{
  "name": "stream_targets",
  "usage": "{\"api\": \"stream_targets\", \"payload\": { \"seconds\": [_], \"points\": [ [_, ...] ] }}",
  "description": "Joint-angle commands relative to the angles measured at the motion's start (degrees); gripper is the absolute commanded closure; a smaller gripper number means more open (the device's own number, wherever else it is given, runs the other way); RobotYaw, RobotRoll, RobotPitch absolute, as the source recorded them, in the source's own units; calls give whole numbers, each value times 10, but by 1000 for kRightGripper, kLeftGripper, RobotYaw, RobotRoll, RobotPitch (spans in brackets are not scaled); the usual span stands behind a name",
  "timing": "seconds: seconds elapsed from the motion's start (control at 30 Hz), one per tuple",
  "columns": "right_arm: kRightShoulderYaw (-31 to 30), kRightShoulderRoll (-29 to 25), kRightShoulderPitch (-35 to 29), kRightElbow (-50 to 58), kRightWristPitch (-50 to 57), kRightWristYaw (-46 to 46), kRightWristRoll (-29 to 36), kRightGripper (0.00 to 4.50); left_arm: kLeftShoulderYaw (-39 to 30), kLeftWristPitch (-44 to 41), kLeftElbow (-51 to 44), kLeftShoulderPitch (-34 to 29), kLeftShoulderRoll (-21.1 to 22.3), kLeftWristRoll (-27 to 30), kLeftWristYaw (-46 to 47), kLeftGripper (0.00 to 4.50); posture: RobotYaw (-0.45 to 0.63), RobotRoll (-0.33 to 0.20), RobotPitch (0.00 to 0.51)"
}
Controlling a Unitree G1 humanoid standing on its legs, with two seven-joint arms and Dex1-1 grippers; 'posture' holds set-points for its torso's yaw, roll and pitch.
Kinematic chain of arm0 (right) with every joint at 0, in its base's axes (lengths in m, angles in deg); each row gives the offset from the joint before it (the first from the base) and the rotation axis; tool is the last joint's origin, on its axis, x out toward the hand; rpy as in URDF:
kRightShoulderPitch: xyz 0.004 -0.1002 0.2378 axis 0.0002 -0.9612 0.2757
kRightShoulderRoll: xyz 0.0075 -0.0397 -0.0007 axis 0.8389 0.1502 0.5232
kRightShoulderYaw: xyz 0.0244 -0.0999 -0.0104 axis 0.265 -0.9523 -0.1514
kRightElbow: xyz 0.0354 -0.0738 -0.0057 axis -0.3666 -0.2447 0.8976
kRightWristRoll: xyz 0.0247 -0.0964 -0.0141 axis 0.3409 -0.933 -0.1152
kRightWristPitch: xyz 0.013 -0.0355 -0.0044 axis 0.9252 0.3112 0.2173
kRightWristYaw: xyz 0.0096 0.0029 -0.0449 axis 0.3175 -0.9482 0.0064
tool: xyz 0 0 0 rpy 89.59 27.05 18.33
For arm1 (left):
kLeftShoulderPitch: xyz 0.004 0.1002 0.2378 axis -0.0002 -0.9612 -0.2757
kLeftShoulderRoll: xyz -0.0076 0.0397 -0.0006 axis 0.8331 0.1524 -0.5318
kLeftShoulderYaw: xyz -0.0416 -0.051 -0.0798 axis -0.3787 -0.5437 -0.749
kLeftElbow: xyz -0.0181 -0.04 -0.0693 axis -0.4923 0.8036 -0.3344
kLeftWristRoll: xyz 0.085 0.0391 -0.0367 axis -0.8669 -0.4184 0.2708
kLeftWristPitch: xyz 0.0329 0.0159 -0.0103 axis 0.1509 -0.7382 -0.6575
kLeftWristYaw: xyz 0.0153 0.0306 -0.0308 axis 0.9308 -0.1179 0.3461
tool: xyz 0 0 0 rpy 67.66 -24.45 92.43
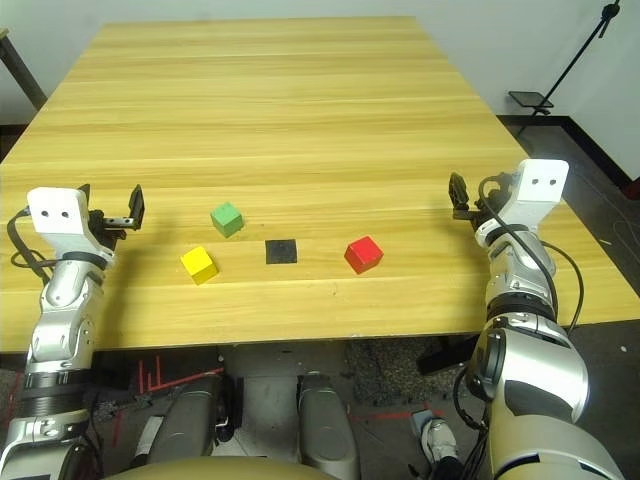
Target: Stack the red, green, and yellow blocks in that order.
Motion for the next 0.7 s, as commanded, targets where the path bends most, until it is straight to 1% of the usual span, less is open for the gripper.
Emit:
{"api": "stream_targets", "payload": {
  "seconds": [0.03, 0.1, 0.13, 0.2, 0.23, 0.3, 0.33, 0.4, 0.43, 0.47, 0.53, 0.6, 0.7],
  "points": [
    [2, -5, -4, -3, -2, 2, -3, 0, 0, 1, 14, -3, -1, -5, 6, 34, 144, -124, 77],
    [-5, -14, 0, -3, 3, 13, -10, 0, 5, -1, 11, -8, -1, -1, -3, 34, 147, -118, 83],
    [-14, -20, 6, 4, 15, 39, -14, 0, 12, -16, -16, -8, -3, 17, -20, 34, 138, -115, 91],
    [-41, -36, 17, 18, 47, 107, -29, 0, 24, -52, -67, -2, 1, 53, -55, 34, 131, -120, 96],
    [-63, -51, 25, 28, 57, 169, -41, 0, 32, -73, -88, 5, 10, 73, -82, 34, 128, -125, 97],
    [-106, -78, 37, 45, 77, 277, -63, 0, 42, -107, -114, 20, 35, 98, -126, 34, 142, -130, 95],
    [-120, -86, 40, 52, 86, 309, -70, 0, 42, -119, -121, 24, 46, 107, -141, 34, 149, -133, 93],
    [-170, -112, 63, 66, 101, 423, -99, 0, 50, -169, -141, 49, 73, 156, -194, 34, 167, -142, 86],
    [-196, -123, 75, 71, 102, 476, -115, 0, 57, -194, -149, 59, 91, 177, -225, 34, 170, -144, 84],
    [-213, -129, 81, 77, 103, 509, -125, 0, 60, -209, -153, 63, 105, 192, -248, 34, 177, -148, 81],
    [-262, -143, 106, 73, 72, 597, -162, 0, 78, -245, -161, 78, 138, 217, -299, 34, 186, -148, 74],
    [-311, -143, 129, 67, 44, 636, -176, 0, 95, -275, -166, 88, 170, 235, -343, 34, 184, -159, 76],
    [-366, -121, 162, 53, 7, 640, -178, 0, 130, -282, -167, 87, 207, 233, -402, 34, 215, -166, 73]
  ]
}}
